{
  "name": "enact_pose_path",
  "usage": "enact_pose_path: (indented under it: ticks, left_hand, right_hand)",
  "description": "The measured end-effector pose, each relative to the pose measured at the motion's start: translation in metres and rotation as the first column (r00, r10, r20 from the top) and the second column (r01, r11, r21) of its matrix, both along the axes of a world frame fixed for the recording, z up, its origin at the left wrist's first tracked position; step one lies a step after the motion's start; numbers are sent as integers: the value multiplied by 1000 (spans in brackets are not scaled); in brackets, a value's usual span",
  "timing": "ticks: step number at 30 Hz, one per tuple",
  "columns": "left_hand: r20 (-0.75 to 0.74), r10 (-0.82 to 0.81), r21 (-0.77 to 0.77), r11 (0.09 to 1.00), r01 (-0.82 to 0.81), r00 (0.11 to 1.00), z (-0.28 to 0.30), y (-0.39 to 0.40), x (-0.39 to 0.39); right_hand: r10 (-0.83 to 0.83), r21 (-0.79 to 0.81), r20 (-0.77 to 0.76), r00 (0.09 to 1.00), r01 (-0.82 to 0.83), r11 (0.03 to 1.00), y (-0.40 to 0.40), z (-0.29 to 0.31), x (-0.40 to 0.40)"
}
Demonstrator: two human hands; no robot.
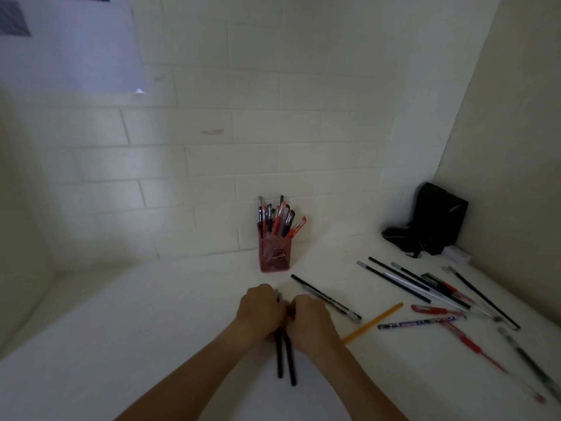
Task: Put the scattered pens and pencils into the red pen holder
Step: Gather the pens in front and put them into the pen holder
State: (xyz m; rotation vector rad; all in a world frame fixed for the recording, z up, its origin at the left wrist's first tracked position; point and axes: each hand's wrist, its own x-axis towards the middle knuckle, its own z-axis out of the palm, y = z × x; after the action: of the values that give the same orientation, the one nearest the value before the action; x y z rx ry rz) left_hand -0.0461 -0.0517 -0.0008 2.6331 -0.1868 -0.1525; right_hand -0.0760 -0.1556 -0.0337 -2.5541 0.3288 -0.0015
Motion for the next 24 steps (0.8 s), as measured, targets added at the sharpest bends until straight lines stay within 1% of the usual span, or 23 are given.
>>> enact_pose_path:
  ticks: [3, 5, 6, 7, 10, 14, 16, 18, 21, 22, 24]
  left_hand:
    - [-26, -3, -16, 1000, 3, 1000, 4, -2, 7]
    - [-62, -24, 5, 1000, 24, 998, 7, -2, 11]
    - [-82, -39, 20, 999, 40, 996, 10, -2, 12]
    - [-103, -48, 27, 998, 51, 993, 11, -2, 14]
    - [-128, -70, 36, 997, 75, 989, 16, -4, 16]
    - [-124, -60, 20, 998, 63, 990, 13, -5, 16]
    - [-155, -55, -12, 998, 53, 986, 13, -5, 15]
    - [-200, -60, -40, 998, 53, 978, 14, -3, 16]
    - [-236, -87, -47, 996, 78, 968, 17, 0, 18]
    - [-244, -99, -77, 994, 82, 965, 18, 2, 20]
    - [-269, -140, -218, 973, 82, 953, 17, 10, 24]
  right_hand:
    - [-7, 150, -28, 1000, 11, 989, -2, 1, 3]
    - [-18, 240, -39, 999, 27, 970, -5, 1, 5]
    - [-22, 261, -33, 999, 30, 965, -5, 1, 4]
    - [-26, 260, -31, 999, 33, 965, -3, 2, 4]
    - [-59, 191, -56, 997, 69, 979, 5, 3, 2]
    - [-76, 206, -77, 994, 91, 974, 4, 2, 9]
    - [-75, 205, -104, 992, 95, 974, 1, 3, 10]
    - [-76, 276, -117, 990, 106, 955, -2, 4, 9]
    - [-54, 435, -86, 995, 87, 896, -6, 10, 1]
    - [-44, 478, -71, 997, 72, 875, -7, 14, -3]
    - [-45, 565, -51, 998, 66, 822, -9, 24, -10]
